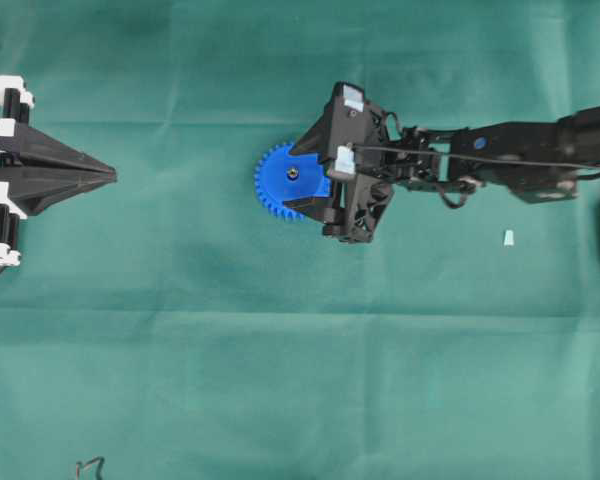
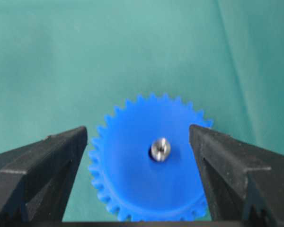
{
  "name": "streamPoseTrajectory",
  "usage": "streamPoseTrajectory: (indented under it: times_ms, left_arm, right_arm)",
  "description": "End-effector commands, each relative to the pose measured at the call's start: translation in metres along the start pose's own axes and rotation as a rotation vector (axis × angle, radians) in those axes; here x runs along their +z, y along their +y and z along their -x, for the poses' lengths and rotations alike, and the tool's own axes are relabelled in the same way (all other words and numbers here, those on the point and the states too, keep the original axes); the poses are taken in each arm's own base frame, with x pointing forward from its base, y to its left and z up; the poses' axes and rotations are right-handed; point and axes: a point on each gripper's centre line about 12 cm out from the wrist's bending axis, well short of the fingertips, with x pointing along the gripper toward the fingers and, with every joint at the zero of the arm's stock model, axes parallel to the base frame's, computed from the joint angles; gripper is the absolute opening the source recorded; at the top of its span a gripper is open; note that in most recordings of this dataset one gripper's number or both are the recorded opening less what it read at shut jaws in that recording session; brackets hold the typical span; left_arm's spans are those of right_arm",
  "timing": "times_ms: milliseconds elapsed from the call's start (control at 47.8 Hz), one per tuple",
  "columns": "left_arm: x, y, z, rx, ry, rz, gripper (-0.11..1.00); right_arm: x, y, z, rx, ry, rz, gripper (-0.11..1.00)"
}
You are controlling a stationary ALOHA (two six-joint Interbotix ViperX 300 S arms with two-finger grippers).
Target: Insert the shaft into the center hole of the gear.
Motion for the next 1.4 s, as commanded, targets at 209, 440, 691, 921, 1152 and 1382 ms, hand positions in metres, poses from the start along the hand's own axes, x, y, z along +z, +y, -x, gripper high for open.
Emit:
streamPoseTrajectory:
  times_ms: [209, 440, 691, 921, 1152, 1382]
  left_arm:
    - [0.011, 0.0, -0.002, -0.002, -0.029, -0.003, 0.0]
    - [0.011, 0.0, -0.001, -0.002, -0.031, -0.003, 0.0]
    - [0.012, 0.0, -0.001, -0.002, -0.034, -0.003, 0.0]
    - [0.012, 0.0, -0.001, -0.002, -0.034, -0.003, 0.0]
    - [0.013, 0.0, 0.0, -0.002, -0.038, -0.003, 0.0]
    - [0.013, 0.0, 0.0, -0.002, -0.038, -0.003, 0.0]
  right_arm:
    - [0.054, 0.011, 0.047, 0.032, -0.14, 0.021, 0.94]
    - [0.054, 0.011, 0.059, 0.032, -0.127, 0.018, 0.93]
    - [0.061, 0.011, 0.111, 0.043, -0.189, 0.023, 0.93]
    - [0.046, 0.007, 0.165, 0.055, -0.257, 0.026, 0.93]
    - [0.03, 0.004, 0.21, 0.067, -0.322, 0.03, 0.93]
    - [0.009, -0.001, 0.233, 0.063, -0.34, 0.046, 0.92]
